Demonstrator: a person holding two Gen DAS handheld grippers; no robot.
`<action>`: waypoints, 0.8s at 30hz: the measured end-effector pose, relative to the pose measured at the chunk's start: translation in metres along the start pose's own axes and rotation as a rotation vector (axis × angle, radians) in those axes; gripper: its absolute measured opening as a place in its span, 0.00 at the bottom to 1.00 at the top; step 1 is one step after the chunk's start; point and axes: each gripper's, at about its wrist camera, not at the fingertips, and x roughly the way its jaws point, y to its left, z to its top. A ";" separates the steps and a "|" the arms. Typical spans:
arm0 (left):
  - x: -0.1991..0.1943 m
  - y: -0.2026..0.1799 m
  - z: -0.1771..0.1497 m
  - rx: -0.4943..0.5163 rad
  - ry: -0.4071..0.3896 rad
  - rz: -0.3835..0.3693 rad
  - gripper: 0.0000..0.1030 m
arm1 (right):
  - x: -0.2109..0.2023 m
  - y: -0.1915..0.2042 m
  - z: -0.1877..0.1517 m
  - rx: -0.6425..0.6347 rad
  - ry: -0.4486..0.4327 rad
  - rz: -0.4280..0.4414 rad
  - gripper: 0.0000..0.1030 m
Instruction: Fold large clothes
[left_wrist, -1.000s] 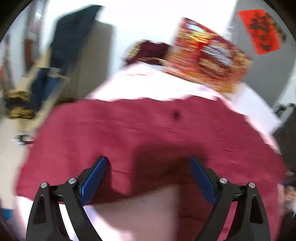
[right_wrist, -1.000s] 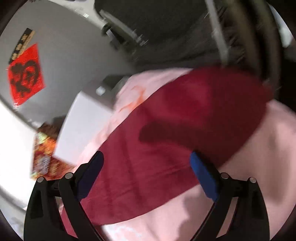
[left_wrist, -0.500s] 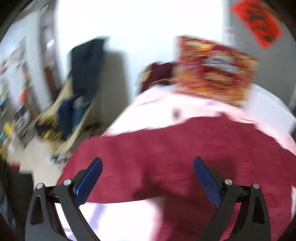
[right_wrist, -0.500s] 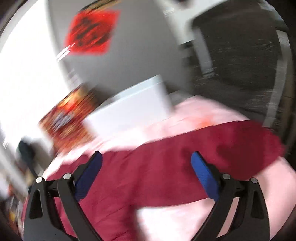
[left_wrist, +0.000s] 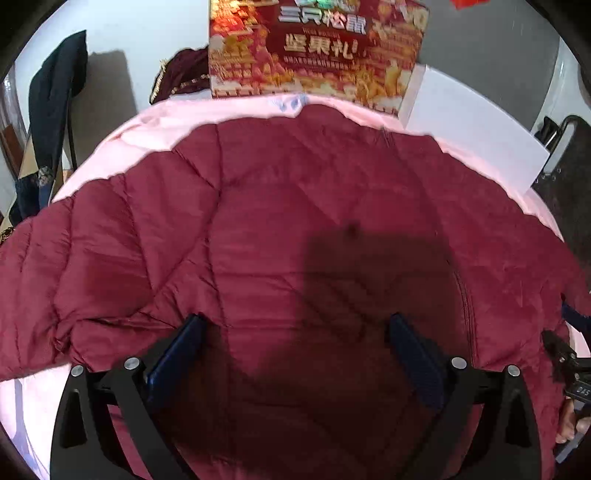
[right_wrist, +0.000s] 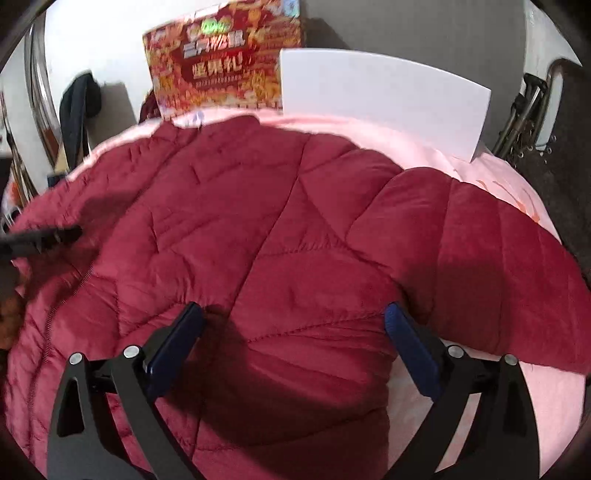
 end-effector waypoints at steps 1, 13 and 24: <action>0.002 -0.001 -0.003 0.001 0.005 -0.003 0.97 | -0.004 -0.009 0.000 0.047 -0.017 0.013 0.94; 0.001 -0.002 -0.006 0.003 -0.007 0.005 0.97 | -0.069 -0.190 -0.049 0.859 -0.173 0.062 0.94; 0.001 -0.003 -0.007 0.001 -0.008 0.006 0.97 | -0.078 -0.269 -0.100 1.192 -0.200 0.010 0.81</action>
